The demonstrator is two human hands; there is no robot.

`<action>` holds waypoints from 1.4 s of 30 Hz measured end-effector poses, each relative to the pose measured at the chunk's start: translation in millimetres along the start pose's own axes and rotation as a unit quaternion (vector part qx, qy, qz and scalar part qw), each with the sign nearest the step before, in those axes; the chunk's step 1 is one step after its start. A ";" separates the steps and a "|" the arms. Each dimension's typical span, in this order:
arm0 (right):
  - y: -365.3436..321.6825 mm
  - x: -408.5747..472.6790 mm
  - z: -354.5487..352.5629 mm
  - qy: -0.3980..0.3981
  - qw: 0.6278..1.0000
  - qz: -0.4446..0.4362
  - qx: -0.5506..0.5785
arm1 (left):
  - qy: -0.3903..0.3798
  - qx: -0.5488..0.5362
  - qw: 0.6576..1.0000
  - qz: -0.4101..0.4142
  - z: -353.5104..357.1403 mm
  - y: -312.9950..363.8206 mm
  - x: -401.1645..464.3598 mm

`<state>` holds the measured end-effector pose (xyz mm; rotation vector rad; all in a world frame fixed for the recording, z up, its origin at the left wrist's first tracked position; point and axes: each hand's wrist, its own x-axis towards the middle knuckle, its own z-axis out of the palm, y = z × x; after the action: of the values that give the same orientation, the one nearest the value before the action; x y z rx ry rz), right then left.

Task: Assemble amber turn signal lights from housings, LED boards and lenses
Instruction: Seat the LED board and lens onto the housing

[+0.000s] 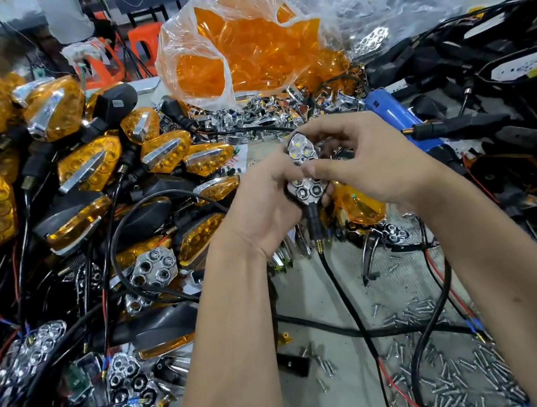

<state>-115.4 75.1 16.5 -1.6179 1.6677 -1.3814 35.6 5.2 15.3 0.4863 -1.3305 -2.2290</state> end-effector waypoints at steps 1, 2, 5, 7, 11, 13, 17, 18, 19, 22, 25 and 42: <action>-0.3 0.2 -2.7 -0.001 1.000 -0.004 -0.006 | 0.005 0.025 1.000 0.005 -0.1 -1.7 1.0; 0.1 0.7 -5.5 0.003 1.000 -0.006 -0.007 | 0.012 0.043 0.999 0.008 1.0 -3.3 1.9; 1.1 2.0 -6.2 0.021 1.000 -0.007 0.016 | 0.034 0.056 0.997 0.033 2.7 -9.4 5.8; 3.3 1.6 -6.5 0.055 0.998 0.002 0.034 | 0.055 0.095 0.993 0.042 2.2 -14.0 7.9; 7.3 -0.3 -14.4 0.104 0.989 0.031 0.102 | 0.119 0.175 0.977 0.041 1.5 -15.0 7.7; 6.9 -1.3 -15.7 0.104 0.985 0.051 0.130 | 0.135 0.159 0.977 0.049 2.6 -13.2 6.8; 7.3 -1.9 -17.2 0.096 0.977 0.097 0.167 | 0.136 0.163 0.976 0.056 2.0 -13.5 7.1; 8.1 -1.8 -17.2 0.094 0.977 0.099 0.165 | 0.132 0.165 0.976 0.058 1.7 -13.3 7.1; 7.9 -1.7 -16.5 0.091 0.978 0.096 0.162 | 0.131 0.165 0.976 0.058 2.0 -12.7 6.7; 7.5 -0.9 -13.1 0.105 0.982 0.073 0.140 | 0.141 0.175 0.973 0.060 1.1 -12.2 6.5; 7.5 1.7 -12.0 0.138 0.986 0.050 0.085 | 0.147 0.175 0.971 0.066 -0.1 -14.7 7.0; 0.6 0.3 -12.4 0.101 0.993 0.046 0.035 | 0.130 0.254 0.954 0.090 -6.4 -13.1 9.0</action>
<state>-126.2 79.0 21.1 -1.3836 1.7618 -1.5820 28.6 0.7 0.3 0.7720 -1.7200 -1.5994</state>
